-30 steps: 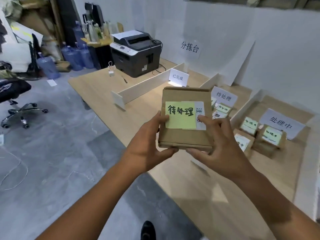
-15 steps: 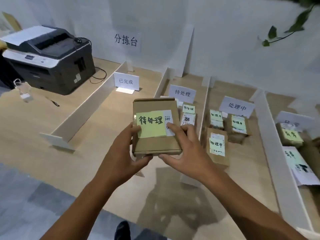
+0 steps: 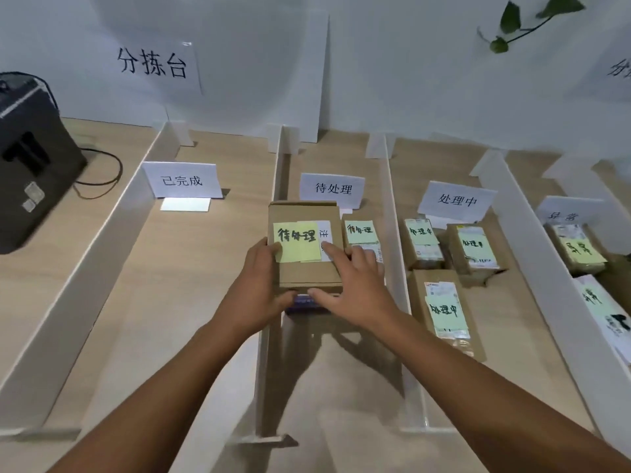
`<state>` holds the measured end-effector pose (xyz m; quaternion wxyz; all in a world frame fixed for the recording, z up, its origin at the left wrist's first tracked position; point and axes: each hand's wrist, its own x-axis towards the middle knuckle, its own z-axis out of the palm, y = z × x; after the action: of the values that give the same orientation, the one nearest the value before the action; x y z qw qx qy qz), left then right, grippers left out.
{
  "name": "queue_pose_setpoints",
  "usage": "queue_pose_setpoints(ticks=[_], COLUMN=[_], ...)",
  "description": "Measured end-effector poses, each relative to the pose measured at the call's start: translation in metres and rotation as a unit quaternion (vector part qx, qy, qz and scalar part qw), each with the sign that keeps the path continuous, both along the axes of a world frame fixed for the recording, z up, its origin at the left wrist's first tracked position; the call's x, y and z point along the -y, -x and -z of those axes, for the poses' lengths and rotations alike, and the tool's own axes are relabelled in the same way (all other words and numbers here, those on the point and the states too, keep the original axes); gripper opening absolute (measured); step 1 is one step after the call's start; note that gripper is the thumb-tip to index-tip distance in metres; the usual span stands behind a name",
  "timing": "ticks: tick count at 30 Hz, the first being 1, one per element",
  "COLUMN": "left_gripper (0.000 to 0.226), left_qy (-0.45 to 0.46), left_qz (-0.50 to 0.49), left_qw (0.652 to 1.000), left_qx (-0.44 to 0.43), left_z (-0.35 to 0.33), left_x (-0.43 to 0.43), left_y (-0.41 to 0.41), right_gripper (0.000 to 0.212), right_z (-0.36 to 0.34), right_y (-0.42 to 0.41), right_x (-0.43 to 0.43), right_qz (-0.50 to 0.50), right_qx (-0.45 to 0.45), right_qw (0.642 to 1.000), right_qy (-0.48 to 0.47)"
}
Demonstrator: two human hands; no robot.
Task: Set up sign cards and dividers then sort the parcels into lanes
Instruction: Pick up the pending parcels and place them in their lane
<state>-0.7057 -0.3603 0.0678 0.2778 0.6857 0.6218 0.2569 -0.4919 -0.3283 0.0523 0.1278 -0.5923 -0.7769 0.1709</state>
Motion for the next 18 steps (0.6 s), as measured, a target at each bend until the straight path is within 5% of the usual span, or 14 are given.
queue_pose_setpoints(ticks=[5,10,14,18], left_gripper=[0.090,0.082,0.097,0.101], left_qy=[0.023,0.035,0.032,0.025], left_qz=[-0.023,0.000,0.018,0.052], left_qw=[0.999,0.994,0.986,0.991], left_qx=[0.002,-0.101,-0.163,-0.120], left_z=[0.050,0.097,0.092,0.043], left_x=[-0.089,-0.118,-0.114,-0.098], left_y=[-0.010,-0.022,-0.018,-0.018], right_gripper=[0.090,0.091,0.095,0.093], right_z=[0.052,0.102,0.100,0.057], right_y=[0.000,-0.007,-0.012,-0.044], right_x=[-0.093,-0.116,-0.107,-0.086], right_qz=[-0.004,-0.036,-0.027,0.005], right_qx=[0.040,0.089,0.044,0.025], right_qw=[0.999,0.995,0.997,0.999], right_qy=[0.011,0.025,0.049,0.047])
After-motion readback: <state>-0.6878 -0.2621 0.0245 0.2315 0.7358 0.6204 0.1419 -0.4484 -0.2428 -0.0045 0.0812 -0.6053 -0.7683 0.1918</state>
